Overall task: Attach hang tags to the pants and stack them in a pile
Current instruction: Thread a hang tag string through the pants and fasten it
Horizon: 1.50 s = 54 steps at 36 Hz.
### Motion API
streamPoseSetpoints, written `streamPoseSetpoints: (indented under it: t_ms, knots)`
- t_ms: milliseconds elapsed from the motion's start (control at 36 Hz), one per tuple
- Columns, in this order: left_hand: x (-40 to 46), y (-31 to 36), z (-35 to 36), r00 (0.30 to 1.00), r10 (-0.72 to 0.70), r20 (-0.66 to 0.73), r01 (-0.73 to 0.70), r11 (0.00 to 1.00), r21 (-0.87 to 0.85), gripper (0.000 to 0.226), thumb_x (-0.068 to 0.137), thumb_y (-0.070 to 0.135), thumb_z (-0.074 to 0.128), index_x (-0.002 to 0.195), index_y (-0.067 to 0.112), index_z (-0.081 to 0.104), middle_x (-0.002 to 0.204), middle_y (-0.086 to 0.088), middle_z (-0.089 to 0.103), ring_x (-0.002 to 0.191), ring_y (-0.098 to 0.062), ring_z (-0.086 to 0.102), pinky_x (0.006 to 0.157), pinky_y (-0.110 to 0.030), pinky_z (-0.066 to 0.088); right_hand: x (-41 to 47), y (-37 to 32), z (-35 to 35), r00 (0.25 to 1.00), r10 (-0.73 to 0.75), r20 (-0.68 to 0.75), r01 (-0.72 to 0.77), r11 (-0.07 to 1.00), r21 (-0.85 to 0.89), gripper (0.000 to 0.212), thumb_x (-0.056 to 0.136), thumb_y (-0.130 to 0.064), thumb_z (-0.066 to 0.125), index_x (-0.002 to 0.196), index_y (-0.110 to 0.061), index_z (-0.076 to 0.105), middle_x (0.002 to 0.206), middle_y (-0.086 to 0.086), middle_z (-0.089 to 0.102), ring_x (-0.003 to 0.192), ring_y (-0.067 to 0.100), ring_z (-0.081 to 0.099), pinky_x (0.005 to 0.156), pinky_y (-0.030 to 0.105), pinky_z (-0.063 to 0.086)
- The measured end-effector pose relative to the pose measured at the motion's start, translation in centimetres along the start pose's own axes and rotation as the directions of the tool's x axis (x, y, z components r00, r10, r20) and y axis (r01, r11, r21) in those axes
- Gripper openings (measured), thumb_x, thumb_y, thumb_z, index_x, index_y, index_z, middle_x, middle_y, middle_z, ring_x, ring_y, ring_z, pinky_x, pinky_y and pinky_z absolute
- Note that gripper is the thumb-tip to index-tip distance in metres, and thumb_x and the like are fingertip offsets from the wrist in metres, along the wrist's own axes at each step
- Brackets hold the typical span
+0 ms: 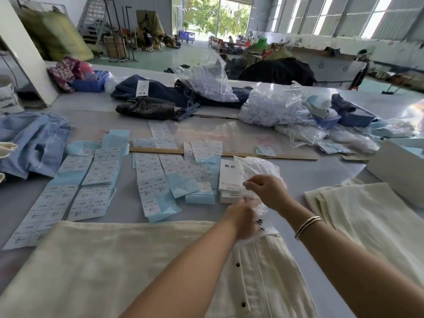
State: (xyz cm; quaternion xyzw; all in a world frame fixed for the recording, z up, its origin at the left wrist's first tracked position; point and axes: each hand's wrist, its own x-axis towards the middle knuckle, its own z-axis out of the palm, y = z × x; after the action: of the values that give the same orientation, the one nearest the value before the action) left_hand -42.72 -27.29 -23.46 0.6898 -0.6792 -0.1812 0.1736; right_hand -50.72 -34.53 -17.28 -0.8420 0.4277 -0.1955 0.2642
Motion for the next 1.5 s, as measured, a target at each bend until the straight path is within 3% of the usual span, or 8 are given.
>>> streamPoseSetpoints:
  t_ms: [222, 444, 778, 889, 1000, 1139, 1389, 1500]
  knots:
    - [0.9, -0.1, -0.3, 0.995, -0.035, 0.094, 0.030, 0.998, 0.055, 0.052, 0.091, 0.023, 0.052, 0.141, 0.009, 0.044, 0.159, 0.004, 0.022, 0.145, -0.023, 0.015, 0.115, -0.037, 0.021, -0.6, -2.6, -2.6, 0.950, 0.103, -0.293, 0.098, 0.796, 0.597, 0.016, 0.093, -0.014, 0.058, 0.083, -0.021, 0.066, 0.077, -0.002, 0.069, 0.055, 0.002, 0.059, 0.052, 0.013, 0.045]
    - [-0.4, -0.3, 0.4, 0.987, -0.080, 0.137, 0.057, 0.985, 0.166, 0.044, 0.098, 0.031, 0.045, 0.137, 0.010, 0.047, 0.146, -0.016, 0.040, 0.136, -0.032, 0.033, 0.110, -0.045, 0.033, -0.3, 0.7, -4.0, 0.829, 0.518, -0.212, 0.097, 0.240, 0.966, 0.016, 0.100, -0.013, 0.047, 0.085, -0.015, 0.054, 0.066, 0.002, 0.067, 0.060, 0.011, 0.066, 0.066, 0.023, 0.053]
    - [-2.7, 0.1, -1.4, 0.978, -0.138, -0.157, 0.092, 0.958, -0.273, 0.030, 0.094, 0.039, 0.054, 0.118, 0.027, 0.068, 0.132, 0.009, 0.053, 0.122, -0.022, 0.036, 0.092, -0.035, 0.026, 0.4, 0.2, -5.9, 0.999, 0.045, -0.025, -0.032, 0.925, 0.379, 0.019, 0.093, -0.010, 0.056, 0.080, -0.017, 0.067, 0.057, -0.008, 0.069, 0.056, 0.004, 0.058, 0.058, 0.016, 0.045]
    - [-7.6, 0.1, -4.0, 0.994, -0.103, 0.037, 0.071, 0.341, -0.937, 0.025, 0.079, 0.039, 0.067, 0.100, 0.025, 0.069, 0.107, 0.001, 0.060, 0.088, -0.017, 0.063, 0.072, -0.026, 0.051, -2.3, -2.8, -6.0, 0.999, -0.050, 0.021, 0.033, 0.863, 0.505, 0.019, 0.094, -0.011, 0.054, 0.083, -0.017, 0.068, 0.066, -0.006, 0.072, 0.058, -0.003, 0.059, 0.061, 0.013, 0.043]
    - [-11.3, -0.5, -4.5, 0.999, -0.025, 0.034, 0.038, 0.159, -0.987, 0.024, 0.076, 0.031, 0.068, 0.100, 0.030, 0.071, 0.091, 0.001, 0.067, 0.081, -0.014, 0.064, 0.070, -0.025, 0.051, -5.1, -5.2, -5.1, 0.992, -0.075, 0.100, 0.001, 0.805, 0.594, 0.017, 0.095, -0.018, 0.053, 0.088, -0.018, 0.069, 0.076, -0.002, 0.075, 0.062, -0.004, 0.058, 0.056, 0.008, 0.040]
    - [-13.7, 0.6, -4.9, 1.000, 0.029, 0.001, -0.009, 0.347, -0.938, 0.022, 0.082, 0.032, 0.066, 0.102, 0.030, 0.074, 0.134, -0.007, 0.052, 0.083, -0.014, 0.065, 0.073, -0.027, 0.053, -7.1, -6.7, -2.9, 0.971, -0.104, 0.215, -0.062, 0.760, 0.647, 0.017, 0.095, -0.021, 0.053, 0.093, -0.017, 0.069, 0.086, 0.003, 0.075, 0.078, 0.010, 0.068, 0.079, 0.031, 0.044]
    - [-16.5, -0.4, -6.1, 0.996, -0.070, 0.057, 0.084, 0.496, -0.864, 0.018, 0.079, 0.036, 0.066, 0.087, 0.021, 0.070, 0.085, 0.001, 0.072, 0.071, -0.012, 0.066, 0.062, -0.022, 0.050, -9.0, -6.1, -2.5, 0.958, -0.035, 0.286, -0.256, 0.349, 0.901, 0.016, 0.095, -0.009, 0.046, 0.086, -0.005, 0.059, 0.057, 0.004, 0.055, 0.057, 0.020, 0.061, 0.068, 0.034, 0.057]
    - [-17.2, -0.9, -7.2, 0.994, -0.025, 0.103, 0.100, 0.543, -0.834, 0.006, 0.088, 0.026, 0.067, 0.084, 0.027, 0.071, 0.082, 0.005, 0.072, 0.070, -0.010, 0.066, 0.060, -0.020, 0.049, -10.3, -5.4, -1.5, 0.956, -0.043, 0.290, -0.205, 0.608, 0.767, 0.022, 0.089, 0.003, 0.040, 0.082, -0.008, 0.058, 0.055, -0.001, 0.040, 0.047, 0.012, 0.034, 0.046, 0.022, 0.034]
